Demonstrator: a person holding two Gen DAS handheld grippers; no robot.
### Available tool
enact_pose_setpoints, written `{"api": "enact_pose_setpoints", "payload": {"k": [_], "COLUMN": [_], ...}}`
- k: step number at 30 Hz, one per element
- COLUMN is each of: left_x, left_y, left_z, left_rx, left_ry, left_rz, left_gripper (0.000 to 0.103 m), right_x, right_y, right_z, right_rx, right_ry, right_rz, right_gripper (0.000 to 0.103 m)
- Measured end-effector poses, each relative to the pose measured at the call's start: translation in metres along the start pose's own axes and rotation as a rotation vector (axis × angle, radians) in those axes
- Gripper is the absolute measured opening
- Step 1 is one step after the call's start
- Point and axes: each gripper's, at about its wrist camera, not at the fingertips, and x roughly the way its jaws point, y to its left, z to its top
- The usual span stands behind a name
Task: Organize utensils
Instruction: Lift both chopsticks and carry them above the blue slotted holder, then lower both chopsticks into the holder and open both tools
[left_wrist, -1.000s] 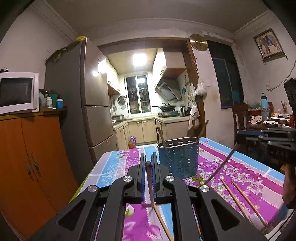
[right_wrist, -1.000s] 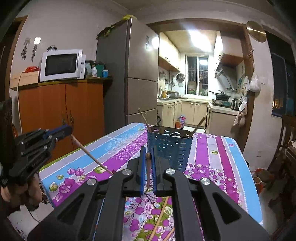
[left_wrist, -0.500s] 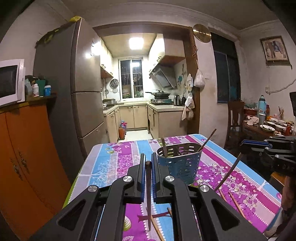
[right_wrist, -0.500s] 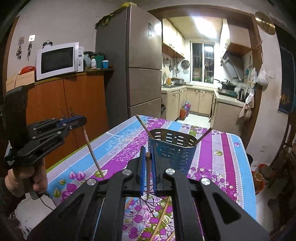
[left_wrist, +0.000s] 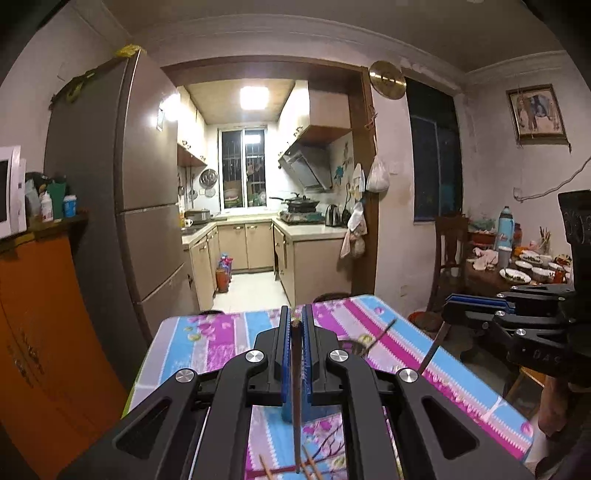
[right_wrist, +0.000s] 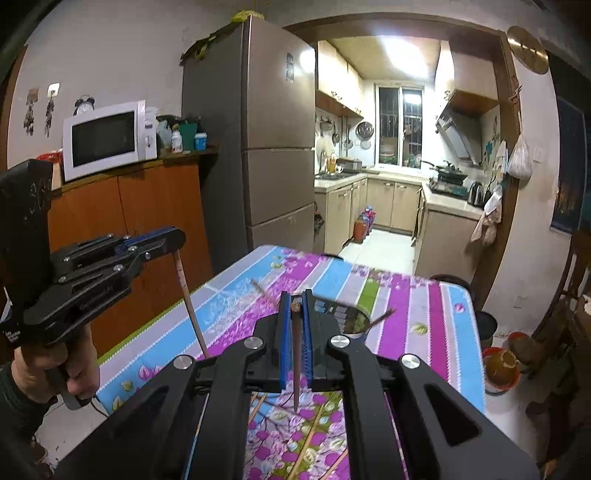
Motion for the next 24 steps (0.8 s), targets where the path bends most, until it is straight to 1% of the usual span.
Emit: {"api": "enact_pose_setpoints", "payload": {"k": [5, 9, 14, 18, 24], "left_x": [0.006, 0.007, 0.018, 0.039, 0.076], "left_y": [-0.01, -0.017, -0.017, -0.015, -0.011], "left_z": [0.033, 0.064, 0.091, 0.099, 0.093], "left_rx": [-0.016, -0.017, -0.042, -0.051, -0.081], "left_ry": [-0.026, -0.068, -0.1, -0.122, -0.118], "left_rz": [-0.021, -0.022, -0.012, 0.019, 0.032], "left_gripper": [0.007, 0.007, 0.007, 0.007, 0.007], "right_x": [-0.004, -0.004, 0.004, 0.018, 0.047], "right_y": [-0.013, -0.023, -0.035, -0.041, -0.051], "right_z": [0.036, 0.06, 0.086, 0.097, 0.096], "right_rx": [0.016, 0.022, 0.033, 0.023, 0.019], "right_ry": [-0.028, -0.051, -0.075, -0.078, -0.061], "right_rz": [-0.013, -0.028, -0.04, -0.058, -0.074], "right_gripper": [0.005, 0.005, 0.005, 0.005, 0.005]}}
